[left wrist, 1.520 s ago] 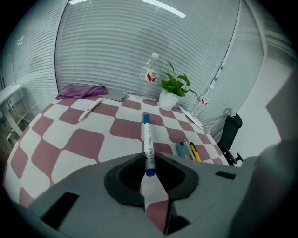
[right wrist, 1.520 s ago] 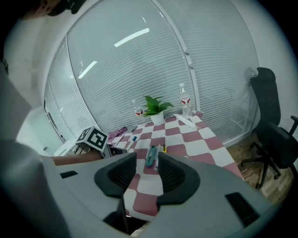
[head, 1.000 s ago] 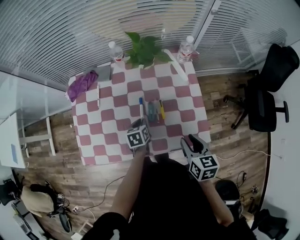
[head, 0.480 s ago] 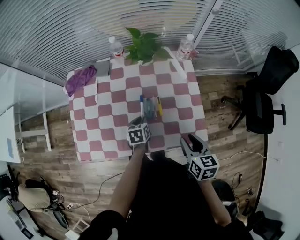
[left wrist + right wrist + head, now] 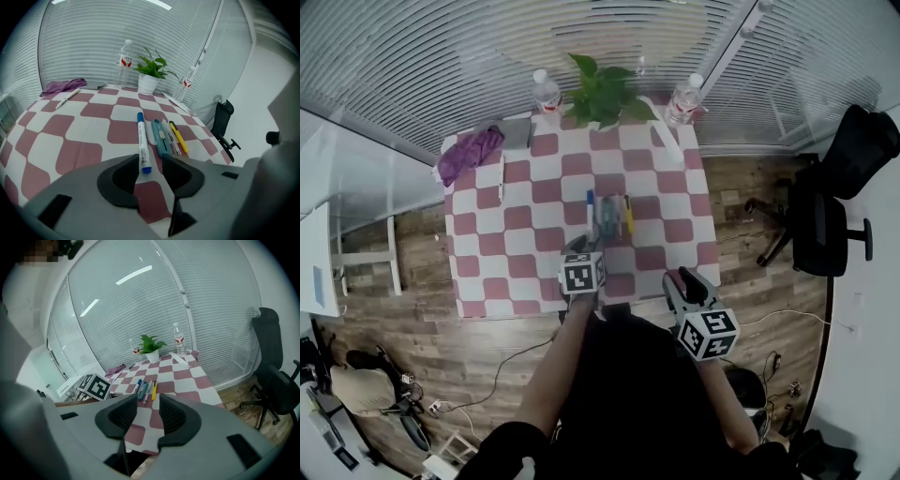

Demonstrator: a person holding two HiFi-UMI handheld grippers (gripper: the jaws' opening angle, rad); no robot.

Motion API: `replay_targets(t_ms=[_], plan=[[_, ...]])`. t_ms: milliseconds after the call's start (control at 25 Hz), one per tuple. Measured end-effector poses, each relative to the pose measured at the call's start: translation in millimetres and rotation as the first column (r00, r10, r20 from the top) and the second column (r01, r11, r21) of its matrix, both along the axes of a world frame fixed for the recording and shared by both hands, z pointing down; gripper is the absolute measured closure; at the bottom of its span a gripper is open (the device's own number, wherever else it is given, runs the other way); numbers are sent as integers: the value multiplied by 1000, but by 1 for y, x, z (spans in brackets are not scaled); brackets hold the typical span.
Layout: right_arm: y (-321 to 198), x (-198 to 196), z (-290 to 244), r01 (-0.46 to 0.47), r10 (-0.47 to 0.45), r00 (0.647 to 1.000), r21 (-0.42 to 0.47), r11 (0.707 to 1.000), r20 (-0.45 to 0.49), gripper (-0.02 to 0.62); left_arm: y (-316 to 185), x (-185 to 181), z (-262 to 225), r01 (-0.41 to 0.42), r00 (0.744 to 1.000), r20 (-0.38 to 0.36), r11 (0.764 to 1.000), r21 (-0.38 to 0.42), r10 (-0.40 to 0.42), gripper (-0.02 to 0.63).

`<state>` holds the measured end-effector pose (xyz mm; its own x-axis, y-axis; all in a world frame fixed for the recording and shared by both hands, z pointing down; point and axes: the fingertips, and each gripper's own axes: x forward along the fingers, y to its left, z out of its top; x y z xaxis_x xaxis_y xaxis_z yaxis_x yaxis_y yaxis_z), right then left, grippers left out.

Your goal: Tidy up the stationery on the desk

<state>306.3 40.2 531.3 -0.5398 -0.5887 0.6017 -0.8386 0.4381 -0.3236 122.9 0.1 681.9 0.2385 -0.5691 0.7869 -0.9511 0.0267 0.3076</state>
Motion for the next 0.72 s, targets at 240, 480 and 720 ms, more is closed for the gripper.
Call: replay_targets(t_ms=[240, 480, 720], plan=[[-6, -31, -6, 16, -16, 1000, 2, 1000, 20, 434, 2, -29, -23, -2, 1000, 20, 999, 39, 1, 442], [-14, -74, -14, 16, -16, 999, 16, 1000, 30, 433, -7, -81, -39, 17, 999, 36, 998, 68, -19, 442], [-14, -124, -15, -7, 7, 1000, 7, 1000, 21, 434, -15, -142, -48, 28, 998, 48, 996, 83, -32, 436]])
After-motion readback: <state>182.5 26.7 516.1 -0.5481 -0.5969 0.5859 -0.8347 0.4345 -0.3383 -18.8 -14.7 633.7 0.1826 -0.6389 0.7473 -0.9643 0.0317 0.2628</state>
